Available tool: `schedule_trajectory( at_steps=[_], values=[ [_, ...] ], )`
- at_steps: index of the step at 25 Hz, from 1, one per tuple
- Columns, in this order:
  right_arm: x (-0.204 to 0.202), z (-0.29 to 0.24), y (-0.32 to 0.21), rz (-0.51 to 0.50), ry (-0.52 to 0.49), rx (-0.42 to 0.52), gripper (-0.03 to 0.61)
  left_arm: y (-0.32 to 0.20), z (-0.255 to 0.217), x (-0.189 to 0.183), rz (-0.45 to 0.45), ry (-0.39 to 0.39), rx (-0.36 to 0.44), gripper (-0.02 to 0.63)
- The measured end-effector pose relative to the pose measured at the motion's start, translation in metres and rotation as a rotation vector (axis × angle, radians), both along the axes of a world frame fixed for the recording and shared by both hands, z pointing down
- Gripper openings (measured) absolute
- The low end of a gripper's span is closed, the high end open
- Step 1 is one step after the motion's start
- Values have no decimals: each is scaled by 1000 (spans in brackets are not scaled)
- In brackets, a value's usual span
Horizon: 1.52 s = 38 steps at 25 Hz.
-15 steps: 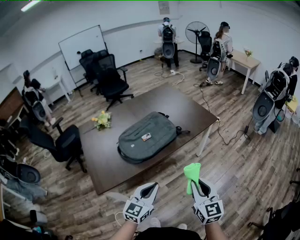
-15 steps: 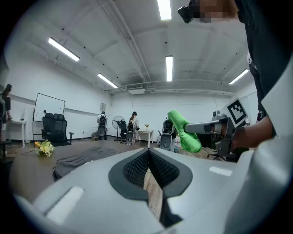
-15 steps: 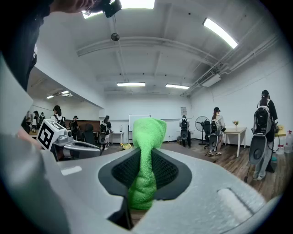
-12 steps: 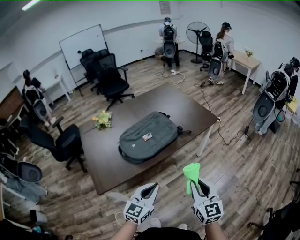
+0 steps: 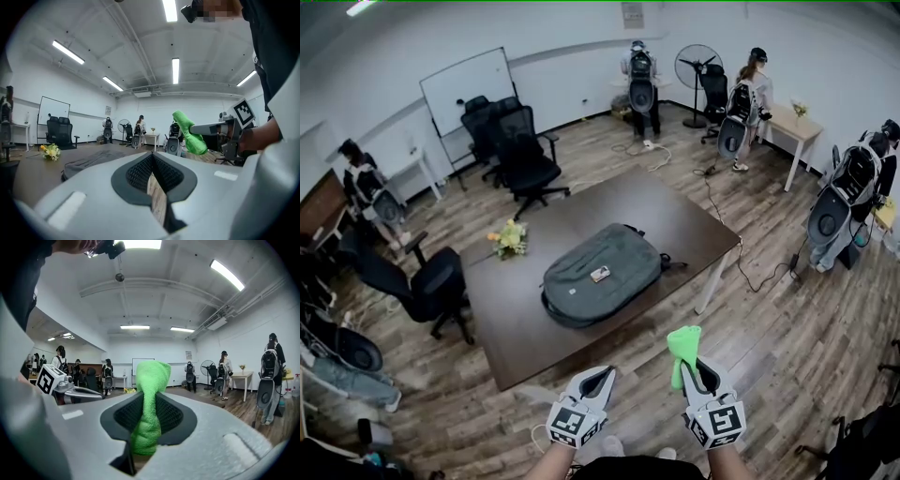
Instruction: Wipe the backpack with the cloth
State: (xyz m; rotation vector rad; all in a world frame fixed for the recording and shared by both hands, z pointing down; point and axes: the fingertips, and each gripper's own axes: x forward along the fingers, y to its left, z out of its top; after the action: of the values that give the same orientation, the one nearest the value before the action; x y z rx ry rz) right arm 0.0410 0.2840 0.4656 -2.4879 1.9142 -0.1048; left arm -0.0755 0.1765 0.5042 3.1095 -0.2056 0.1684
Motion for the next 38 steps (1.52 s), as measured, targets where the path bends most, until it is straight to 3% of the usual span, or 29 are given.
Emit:
schedule_trajectory(
  at_steps=[14, 20, 26, 33, 38],
  values=[
    [-43, -11, -56, -61, -39, 52, 83, -56, 6, -49, -27, 16, -8, 20],
    [-50, -4, -72, -73, -45, 34, 84, -70, 5, -53, -37, 32, -30, 20],
    [-27, 3, -92, -28, -51, 26, 86, -87, 15, -44, -51, 16, -39, 20],
    [16, 11, -130, -64, -89, 35, 86, -127, 12, -24, -128, -20, -8, 20],
    [56, 12, -164, -98, -96, 30, 86, -152, 8, 13, -159, -46, 14, 20]
  ],
)
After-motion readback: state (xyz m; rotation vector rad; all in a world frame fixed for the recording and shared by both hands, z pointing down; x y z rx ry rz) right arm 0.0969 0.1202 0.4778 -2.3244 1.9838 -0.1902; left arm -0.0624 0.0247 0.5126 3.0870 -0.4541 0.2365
